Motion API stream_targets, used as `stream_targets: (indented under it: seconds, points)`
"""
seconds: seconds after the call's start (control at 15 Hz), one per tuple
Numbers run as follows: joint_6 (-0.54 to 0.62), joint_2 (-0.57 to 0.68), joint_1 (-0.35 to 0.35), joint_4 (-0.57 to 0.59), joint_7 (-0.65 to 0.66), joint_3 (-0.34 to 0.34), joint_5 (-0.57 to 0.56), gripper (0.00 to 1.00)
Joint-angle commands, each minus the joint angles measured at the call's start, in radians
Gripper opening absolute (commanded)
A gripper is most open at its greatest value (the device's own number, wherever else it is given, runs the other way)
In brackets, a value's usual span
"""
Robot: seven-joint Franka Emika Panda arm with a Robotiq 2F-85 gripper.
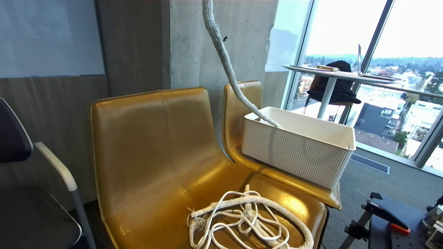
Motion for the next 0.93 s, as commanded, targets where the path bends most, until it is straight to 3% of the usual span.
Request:
stream_targets:
  seconds: [0.0,0.2,0.4,0.87]
  points:
    - [-0.112,0.109,0.077,0.166,0.033,0.023,-0.055,0.00]
    - [-0.156,0.153,0.123,0.222,0.034,0.013,-0.072,0.00]
    - [-0.172,0.146,0.117,0.206,0.025,-0.014,-0.050,0.00]
    - [-0.122,-0.002,-0.018,-0.102,0.045,-0.137,-0.006,0.00]
